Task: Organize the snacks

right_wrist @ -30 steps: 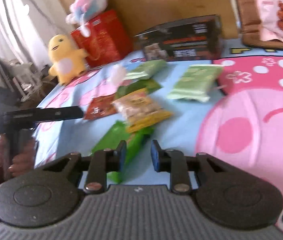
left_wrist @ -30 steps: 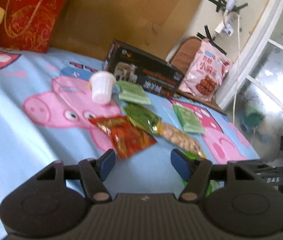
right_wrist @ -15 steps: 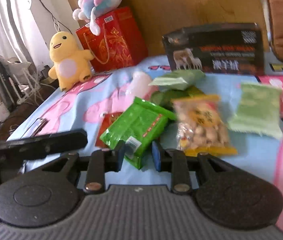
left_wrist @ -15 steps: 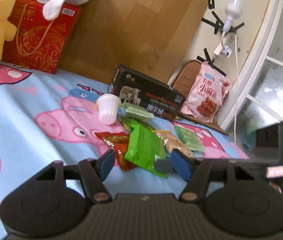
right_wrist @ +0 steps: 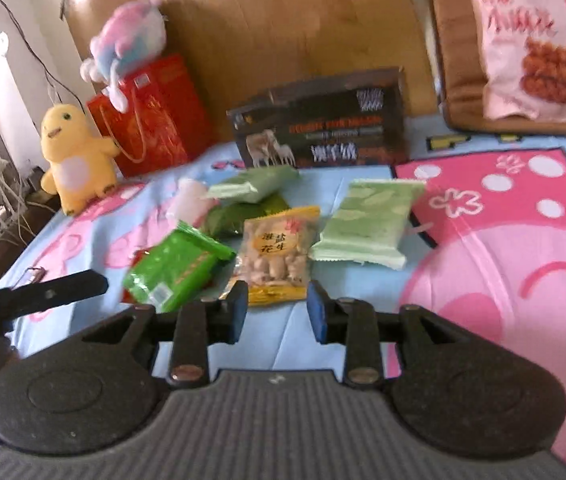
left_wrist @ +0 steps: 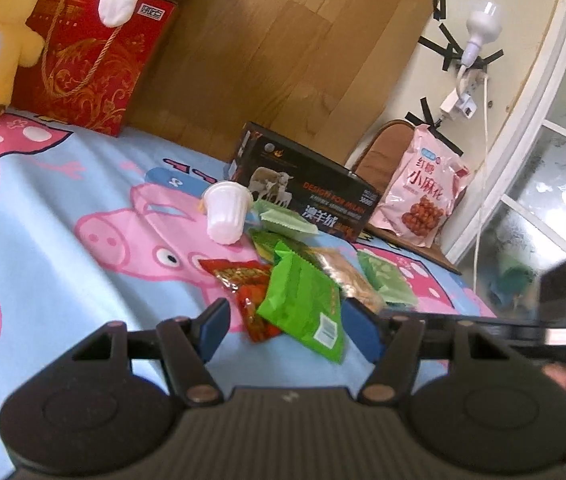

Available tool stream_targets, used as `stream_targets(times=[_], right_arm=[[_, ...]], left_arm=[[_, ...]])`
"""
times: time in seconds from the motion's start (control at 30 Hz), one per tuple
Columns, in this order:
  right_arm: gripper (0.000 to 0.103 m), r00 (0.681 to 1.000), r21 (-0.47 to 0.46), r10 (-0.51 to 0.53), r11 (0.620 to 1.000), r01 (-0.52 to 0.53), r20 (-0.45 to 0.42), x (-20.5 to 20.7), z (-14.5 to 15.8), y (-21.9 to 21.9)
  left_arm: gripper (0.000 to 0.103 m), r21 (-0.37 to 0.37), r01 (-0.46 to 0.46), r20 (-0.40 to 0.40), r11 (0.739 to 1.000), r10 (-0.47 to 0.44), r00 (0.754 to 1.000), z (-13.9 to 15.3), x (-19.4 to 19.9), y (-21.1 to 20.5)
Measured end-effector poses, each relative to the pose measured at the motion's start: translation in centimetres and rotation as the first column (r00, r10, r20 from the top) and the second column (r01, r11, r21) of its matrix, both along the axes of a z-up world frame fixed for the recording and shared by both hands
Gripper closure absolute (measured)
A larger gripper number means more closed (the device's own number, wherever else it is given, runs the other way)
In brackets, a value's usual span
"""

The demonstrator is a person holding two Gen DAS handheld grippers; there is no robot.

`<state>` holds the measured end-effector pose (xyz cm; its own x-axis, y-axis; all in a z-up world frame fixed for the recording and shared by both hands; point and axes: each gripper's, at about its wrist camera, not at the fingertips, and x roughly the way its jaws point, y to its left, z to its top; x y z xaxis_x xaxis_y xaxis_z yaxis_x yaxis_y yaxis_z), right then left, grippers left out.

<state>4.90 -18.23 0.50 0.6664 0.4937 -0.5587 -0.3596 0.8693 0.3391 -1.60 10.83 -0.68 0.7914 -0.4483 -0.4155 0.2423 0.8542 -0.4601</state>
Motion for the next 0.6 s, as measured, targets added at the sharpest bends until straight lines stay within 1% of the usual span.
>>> stream_targets(times=[0.07,0.1,0.13,0.17,0.2,0.23,0.3,0.33,0.37,0.4,0.43,0.47,0.5,0.53,0.6], right_arm=[[0.067,0.999,-0.021,0.047,0.999,-0.047,-0.028,1.3,-0.8,1.8],[0.067,0.998,-0.051,0.055,0.997,-0.054,0.011,1.3,-1.0,2.9],[0.067,0.997,-0.078,0.077,0.994,-0.075,0.021,1.5,-0.9,4.1],[0.068,0.994,-0.073,0.108,0.992,-0.105,0.032,1.5,-0.8,4.6],[0.068,0.99,-0.049,0.136,0.99,-0.134,0.036,1.2,-0.5,4.7],[0.068,0.988,-0.036,0.148,0.989,-0.146,0.048,0.7,-0.2,4.5],[0.067,0.987,-0.059,0.136,0.99,-0.131,0.08,-0.6,0.3,3.5],[0.066,0.989,-0.077,0.106,0.992,-0.098,0.106,-1.3,0.7,2.7],[0.062,0.988,-0.094,0.065,0.994,-0.052,0.14,-1.9,1.1,1.9],[0.047,0.985,-0.112,0.013,0.994,0.007,0.174,-2.3,1.4,1.1],[0.036,0.978,-0.13,-0.042,0.989,0.07,0.206,-2.4,1.7,0.5],[0.016,0.969,-0.141,-0.091,0.982,0.126,0.228,-2.2,1.7,0.3],[0.007,0.961,-0.145,-0.139,0.973,0.177,0.241,-1.7,1.6,0.0],[0.007,0.957,-0.141,-0.166,0.969,0.203,0.238,-1.0,1.4,-0.2],[0.007,0.965,-0.154,-0.187,0.964,0.216,0.183,1.0,0.6,-0.1]], left_arm=[[0.042,0.005,-0.01,0.002,1.0,0.01,1.0,0.0,0.0,0.1],[0.042,0.001,-0.017,0.004,1.0,0.017,1.0,0.0,-0.1,0.2],[0.042,-0.006,-0.02,0.008,1.0,0.02,1.0,0.0,-0.1,0.4],[0.042,-0.017,-0.022,0.013,1.0,0.022,1.0,0.0,-0.3,0.6],[0.042,-0.025,-0.025,0.017,0.999,0.026,1.0,0.1,-0.3,0.8],[0.042,-0.03,-0.031,0.019,0.999,0.031,0.999,0.1,-0.4,0.8],[0.042,-0.032,-0.033,0.014,0.999,0.033,0.999,0.1,-0.3,0.8],[0.042,-0.03,-0.032,0.01,0.999,0.032,0.999,0.1,-0.1,0.7],[0.042,-0.024,-0.033,0.003,0.999,0.033,0.999,0.1,0.0,0.6],[0.042,-0.017,-0.035,-0.004,0.999,0.035,0.999,0.1,0.1,0.5],[0.042,-0.011,-0.037,-0.01,0.999,0.037,0.999,0.0,0.2,0.5],[0.042,-0.004,-0.041,-0.013,0.999,0.041,0.999,0.0,0.2,0.4],[0.042,0.004,-0.045,-0.013,0.999,0.045,0.999,0.0,0.2,0.3],[0.042,0.01,-0.049,-0.013,0.999,0.049,0.999,0.0,0.2,0.2],[0.042,0.022,-0.059,-0.016,0.998,0.06,0.998,0.0,0.2,0.2]])
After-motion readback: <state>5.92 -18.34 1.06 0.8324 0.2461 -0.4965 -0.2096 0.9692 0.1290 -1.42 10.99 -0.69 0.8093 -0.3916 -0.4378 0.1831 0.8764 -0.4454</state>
